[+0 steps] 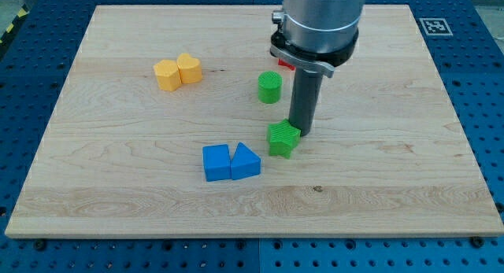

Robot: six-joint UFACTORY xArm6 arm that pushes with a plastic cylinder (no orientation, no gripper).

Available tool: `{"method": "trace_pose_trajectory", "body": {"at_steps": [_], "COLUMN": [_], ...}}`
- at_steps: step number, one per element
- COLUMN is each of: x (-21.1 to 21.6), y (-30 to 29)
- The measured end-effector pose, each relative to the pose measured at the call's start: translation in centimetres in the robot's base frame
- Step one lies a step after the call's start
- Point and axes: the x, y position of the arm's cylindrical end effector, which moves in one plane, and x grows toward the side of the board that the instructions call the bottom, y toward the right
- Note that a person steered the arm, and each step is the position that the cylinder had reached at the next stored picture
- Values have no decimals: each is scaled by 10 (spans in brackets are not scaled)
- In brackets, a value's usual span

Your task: Push the green circle towards the green star

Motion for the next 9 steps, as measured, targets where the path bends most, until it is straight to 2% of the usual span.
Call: {"method": "trace_pose_trajectory", "body": {"at_steps": [1,3,4,6,8,9], "x": [6,12,-2,-43,-90,-89], "y": [-28,-30,-35,-106,-98,-46]}}
